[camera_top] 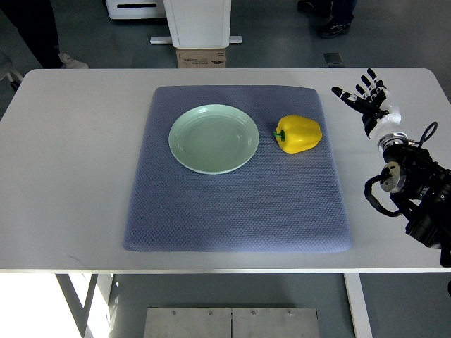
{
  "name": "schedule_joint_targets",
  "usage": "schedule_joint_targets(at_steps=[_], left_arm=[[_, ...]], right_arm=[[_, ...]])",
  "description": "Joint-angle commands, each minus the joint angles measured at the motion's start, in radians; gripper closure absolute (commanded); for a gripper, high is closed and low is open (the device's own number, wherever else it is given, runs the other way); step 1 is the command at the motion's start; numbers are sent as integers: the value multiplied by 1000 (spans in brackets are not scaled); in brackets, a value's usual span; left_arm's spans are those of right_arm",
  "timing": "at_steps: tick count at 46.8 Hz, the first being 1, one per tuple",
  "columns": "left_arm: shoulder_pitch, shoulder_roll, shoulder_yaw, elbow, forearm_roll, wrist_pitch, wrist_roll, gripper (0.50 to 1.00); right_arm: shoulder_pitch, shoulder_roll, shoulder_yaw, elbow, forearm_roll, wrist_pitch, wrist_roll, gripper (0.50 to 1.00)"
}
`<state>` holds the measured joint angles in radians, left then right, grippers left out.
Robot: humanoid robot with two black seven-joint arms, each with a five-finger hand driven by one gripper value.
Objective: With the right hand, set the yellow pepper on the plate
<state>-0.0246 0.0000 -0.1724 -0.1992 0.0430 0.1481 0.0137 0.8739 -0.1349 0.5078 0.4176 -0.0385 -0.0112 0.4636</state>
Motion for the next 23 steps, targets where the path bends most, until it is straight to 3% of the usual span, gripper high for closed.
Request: schedule_joint_targets(at_steps=[1,23], left_arm=[[0,0,-1,0,0,1,0,500],[0,0,-1,0,0,-1,0,500]], right_arm=[[-6,0,0,-8,0,-3,0,500],[-29,-2,-12,-3,-8,17,6,500]])
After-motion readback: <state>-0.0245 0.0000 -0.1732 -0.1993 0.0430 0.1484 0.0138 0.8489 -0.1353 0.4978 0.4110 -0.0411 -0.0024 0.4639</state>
